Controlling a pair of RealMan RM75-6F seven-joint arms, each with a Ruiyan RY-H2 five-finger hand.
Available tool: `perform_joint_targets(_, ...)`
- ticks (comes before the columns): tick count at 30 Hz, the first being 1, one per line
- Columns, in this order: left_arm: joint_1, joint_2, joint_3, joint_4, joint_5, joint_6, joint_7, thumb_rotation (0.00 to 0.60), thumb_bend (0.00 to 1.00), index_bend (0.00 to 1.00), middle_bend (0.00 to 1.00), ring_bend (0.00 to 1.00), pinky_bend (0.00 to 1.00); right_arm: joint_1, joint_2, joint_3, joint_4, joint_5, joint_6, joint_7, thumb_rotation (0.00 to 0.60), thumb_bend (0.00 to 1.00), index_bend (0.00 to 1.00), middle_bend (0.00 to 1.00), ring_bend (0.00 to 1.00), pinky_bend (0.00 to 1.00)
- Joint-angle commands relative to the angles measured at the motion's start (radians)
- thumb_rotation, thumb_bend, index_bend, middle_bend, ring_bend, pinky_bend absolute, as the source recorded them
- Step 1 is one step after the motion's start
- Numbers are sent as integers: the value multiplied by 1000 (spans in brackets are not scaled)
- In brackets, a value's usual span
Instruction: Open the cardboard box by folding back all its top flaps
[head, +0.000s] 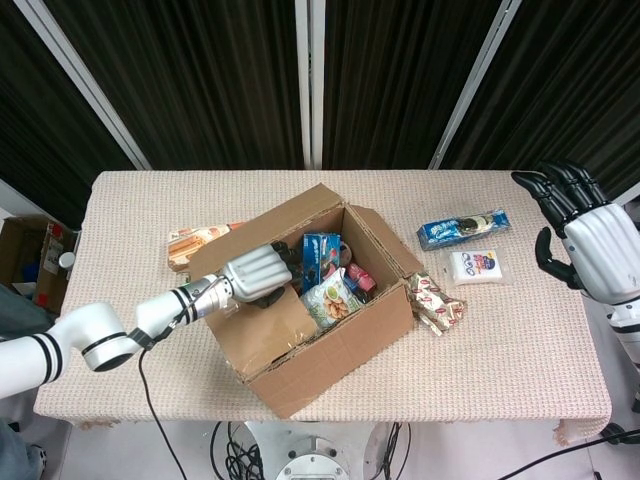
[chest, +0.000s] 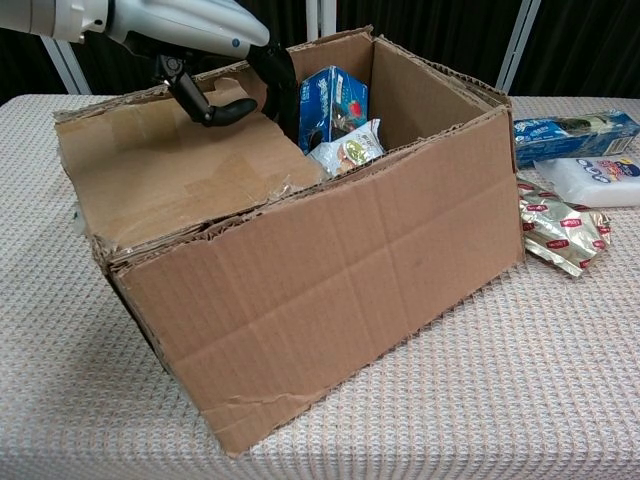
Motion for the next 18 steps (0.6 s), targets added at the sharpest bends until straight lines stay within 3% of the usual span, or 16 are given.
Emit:
perform_joint_targets(1,-2,13,5,-12,-14,0,11,473,644,340,398,127,190,1,-3,4,-1,2,-4,-4,600,771,0,132,0,0)
perform_joint_targets(9,-2,54,9,-53,-37,9,18,483,645,359,429,128,191,4,-14,14,1,8,-24,-13,600,770,0,132,0,0)
perform_joint_targets(18,10,159,-24,-132,-58,62,-51,487,643,334,445,140,199,7,-16,31,-5,7,-25,-21,600,769,0,119,0,0)
